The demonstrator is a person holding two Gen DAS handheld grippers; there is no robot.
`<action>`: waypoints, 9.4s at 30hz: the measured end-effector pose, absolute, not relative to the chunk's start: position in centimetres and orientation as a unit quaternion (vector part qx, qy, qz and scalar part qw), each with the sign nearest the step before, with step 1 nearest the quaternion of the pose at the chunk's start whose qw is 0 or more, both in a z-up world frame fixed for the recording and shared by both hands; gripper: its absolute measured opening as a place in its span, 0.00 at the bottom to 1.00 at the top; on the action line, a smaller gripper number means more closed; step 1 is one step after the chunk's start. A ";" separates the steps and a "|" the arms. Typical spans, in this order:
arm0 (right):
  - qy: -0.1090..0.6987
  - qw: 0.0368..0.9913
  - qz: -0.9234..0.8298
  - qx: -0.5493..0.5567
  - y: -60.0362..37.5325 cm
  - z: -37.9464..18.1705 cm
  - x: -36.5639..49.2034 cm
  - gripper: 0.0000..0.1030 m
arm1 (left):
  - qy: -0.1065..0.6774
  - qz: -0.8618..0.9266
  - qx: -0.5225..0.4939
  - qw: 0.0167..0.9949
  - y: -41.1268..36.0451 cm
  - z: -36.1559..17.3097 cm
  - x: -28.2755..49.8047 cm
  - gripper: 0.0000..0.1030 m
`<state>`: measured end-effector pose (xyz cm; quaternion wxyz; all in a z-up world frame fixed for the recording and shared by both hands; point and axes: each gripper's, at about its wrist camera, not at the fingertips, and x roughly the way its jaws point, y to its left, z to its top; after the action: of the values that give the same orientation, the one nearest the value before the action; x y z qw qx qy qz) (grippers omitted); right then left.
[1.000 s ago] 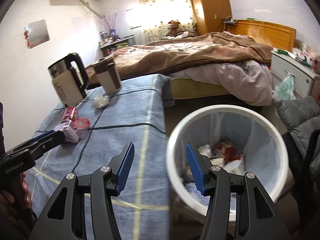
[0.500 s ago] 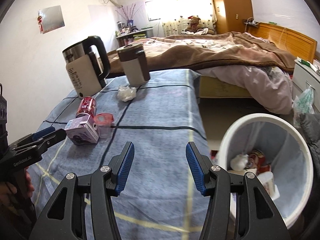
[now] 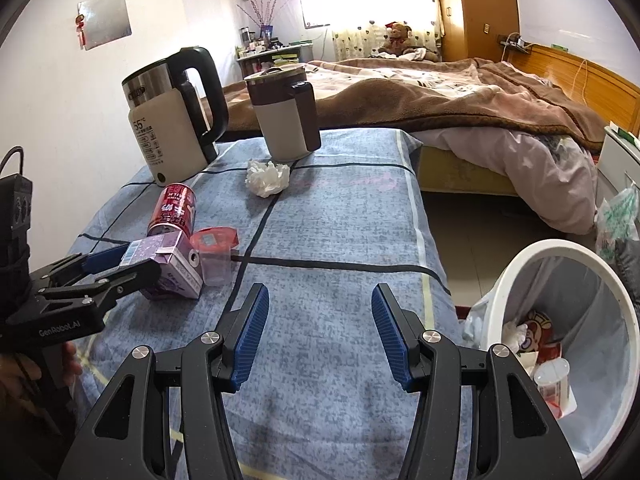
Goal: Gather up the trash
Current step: 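Grasp the purple milk carton with the left tool while the right tool grasps another clear cup, then carry the purple carton and clear cup over the white bin, then open both tools to drop the carton and cup into the bin, then move both open tools back over the table toward the red can, then grasp the red drink can with the left tool while the right tool grasps the tissue ball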
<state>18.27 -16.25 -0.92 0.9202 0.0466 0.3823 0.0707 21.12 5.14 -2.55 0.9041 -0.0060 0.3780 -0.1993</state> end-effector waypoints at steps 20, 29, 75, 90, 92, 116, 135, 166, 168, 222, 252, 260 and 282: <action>0.394 0.915 0.081 0.035 -14.5 -1.7 20.4 0.53 | 0.381 -0.212 0.009 0.900 5.7 -2.9 21.3 0.38; 0.406 0.907 0.110 0.017 -11.5 -2.2 22.3 0.53 | 0.383 -0.163 -0.019 0.909 8.4 -3.1 20.0 0.38; 0.418 0.897 0.140 0.021 -8.1 -3.4 23.5 0.29 | 0.378 -0.116 -0.067 0.916 10.2 -2.7 17.1 0.38; 0.413 0.900 0.135 0.043 -10.5 -2.9 20.5 0.29 | 0.409 -0.106 -0.048 0.905 7.6 -4.6 16.9 0.43; 0.412 0.900 0.134 0.042 -10.8 -2.8 20.3 0.29 | 0.403 -0.102 -0.041 0.909 7.3 -4.3 16.7 0.39; 0.365 0.923 0.085 0.086 -19.3 0.1 14.6 0.29 | 0.350 -0.187 -0.015 0.918 -2.3 0.8 13.3 0.39; 0.343 0.931 -0.017 0.121 -31.6 1.7 9.6 0.30 | 0.349 -0.281 0.013 0.894 -14.7 1.6 13.1 0.39; 0.426 0.891 -0.083 0.133 -40.2 -4.0 10.1 0.49 | 0.393 -0.325 0.034 0.859 -24.2 -2.2 13.9 0.59; 0.425 0.891 -0.082 0.135 -40.1 -4.0 10.0 0.50 | 0.392 -0.322 0.035 0.861 -23.9 -2.2 14.0 0.59; 0.388 0.916 0.085 0.057 -19.6 0.6 17.4 0.50 | 0.362 -0.028 -0.084 0.928 5.7 -1.4 18.9 0.71; 0.406 0.908 0.103 0.027 -14.0 -1.0 28.7 0.50 | 0.384 -0.027 -0.087 0.919 7.4 -4.2 25.7 0.54; 0.394 0.909 0.136 0.010 -11.7 -1.4 31.1 0.50 | 0.378 -0.028 -0.084 0.922 8.1 -4.1 25.3 0.54; 0.397 0.906 0.142 -0.026 -7.5 -3.6 36.1 0.33 | 0.375 -0.043 -0.104 0.920 9.3 -4.5 25.6 0.54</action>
<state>36.07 -7.48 -3.57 0.9065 -0.0259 0.3968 0.1421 25.56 9.34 -4.51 0.9203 -0.1038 0.3747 -0.0433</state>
